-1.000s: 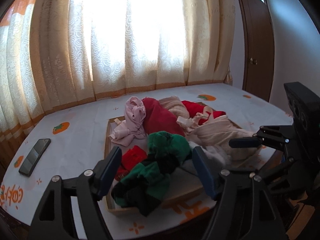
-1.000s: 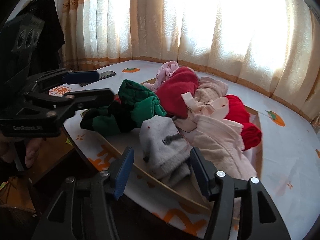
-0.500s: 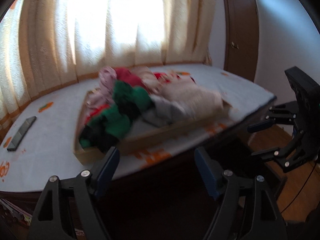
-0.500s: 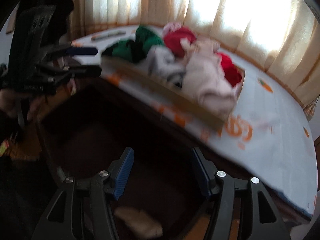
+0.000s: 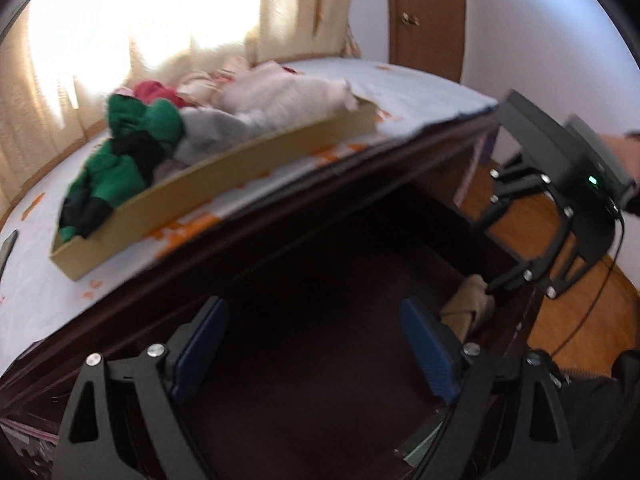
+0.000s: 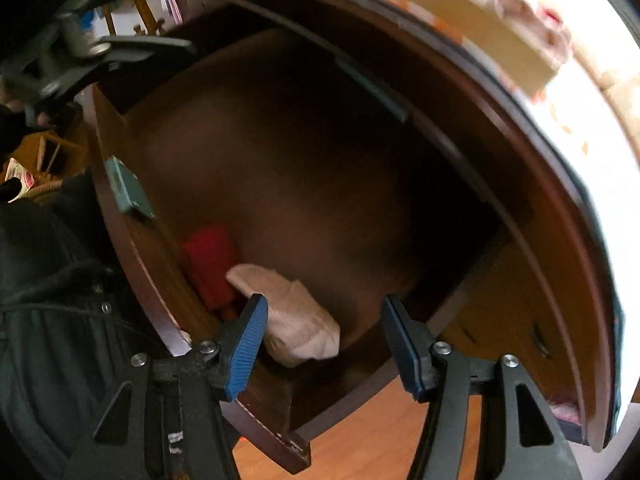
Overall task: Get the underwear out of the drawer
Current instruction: 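Move both tools back down into the drawer, then grasp the beige sock with the right gripper while the left lowers toward the red sock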
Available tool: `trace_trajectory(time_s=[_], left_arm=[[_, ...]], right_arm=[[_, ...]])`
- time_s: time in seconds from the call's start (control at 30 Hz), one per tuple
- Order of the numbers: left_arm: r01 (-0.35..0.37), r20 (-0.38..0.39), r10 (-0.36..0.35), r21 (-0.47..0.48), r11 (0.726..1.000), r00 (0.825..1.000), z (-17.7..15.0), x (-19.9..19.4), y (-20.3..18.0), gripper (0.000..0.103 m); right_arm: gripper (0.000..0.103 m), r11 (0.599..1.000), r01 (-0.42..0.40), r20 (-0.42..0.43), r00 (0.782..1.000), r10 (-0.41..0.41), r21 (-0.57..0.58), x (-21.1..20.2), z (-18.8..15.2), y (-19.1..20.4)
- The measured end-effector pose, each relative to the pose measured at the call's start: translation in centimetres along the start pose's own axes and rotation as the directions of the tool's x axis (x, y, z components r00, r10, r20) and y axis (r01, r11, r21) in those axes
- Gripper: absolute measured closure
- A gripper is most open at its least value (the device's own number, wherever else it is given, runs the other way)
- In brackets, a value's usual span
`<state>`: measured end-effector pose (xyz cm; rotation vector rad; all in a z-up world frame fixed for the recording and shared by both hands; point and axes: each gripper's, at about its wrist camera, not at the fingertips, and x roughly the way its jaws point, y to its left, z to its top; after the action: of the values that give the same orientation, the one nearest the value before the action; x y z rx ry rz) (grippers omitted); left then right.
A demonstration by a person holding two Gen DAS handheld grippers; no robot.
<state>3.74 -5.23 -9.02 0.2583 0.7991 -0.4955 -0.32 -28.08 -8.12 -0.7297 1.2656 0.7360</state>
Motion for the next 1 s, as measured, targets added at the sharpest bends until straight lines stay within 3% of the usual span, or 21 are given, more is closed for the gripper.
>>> trace_trajectory(time_s=[0.2, 0.4, 0.53, 0.83, 1.0], left_arm=[[0.021, -0.047, -0.020, 0.031, 0.999, 0.999, -0.4, 0.9, -0.9, 0.014], [0.050, -0.075, -0.048, 0.018, 0.999, 0.996, -1.0, 1.4, -0.9, 0.014], [0.069, -0.093, -0.068, 0.008, 0.998, 0.993, -0.9, 1.9, -0.9, 0.014], [0.132, -0.134, -0.130, 0.002, 0.991, 0.982, 0.1, 3.4, -2.1, 0.014], [0.142, -0.148, -0.139, 0.013, 0.990, 0.979, 0.3, 3.8, -2.9, 0.014]], right_arm=[[0.042, 0.996, -0.090, -0.118, 0.989, 0.087, -0.024, 2.1, 1.0, -0.7], [0.043, 0.995, -0.096, -0.190, 0.978, 0.088, -0.034, 4.1, 1.9, -0.8], [0.052, 0.994, -0.104, -0.236, 0.967, 0.092, -0.039, 5.7, 3.2, -0.6], [0.067, 0.985, -0.173, -0.252, 0.953, 0.170, 0.011, 7.4, 3.8, -2.2], [0.076, 0.989, -0.148, -0.226, 0.963, 0.144, -0.002, 7.2, 3.6, -1.9]])
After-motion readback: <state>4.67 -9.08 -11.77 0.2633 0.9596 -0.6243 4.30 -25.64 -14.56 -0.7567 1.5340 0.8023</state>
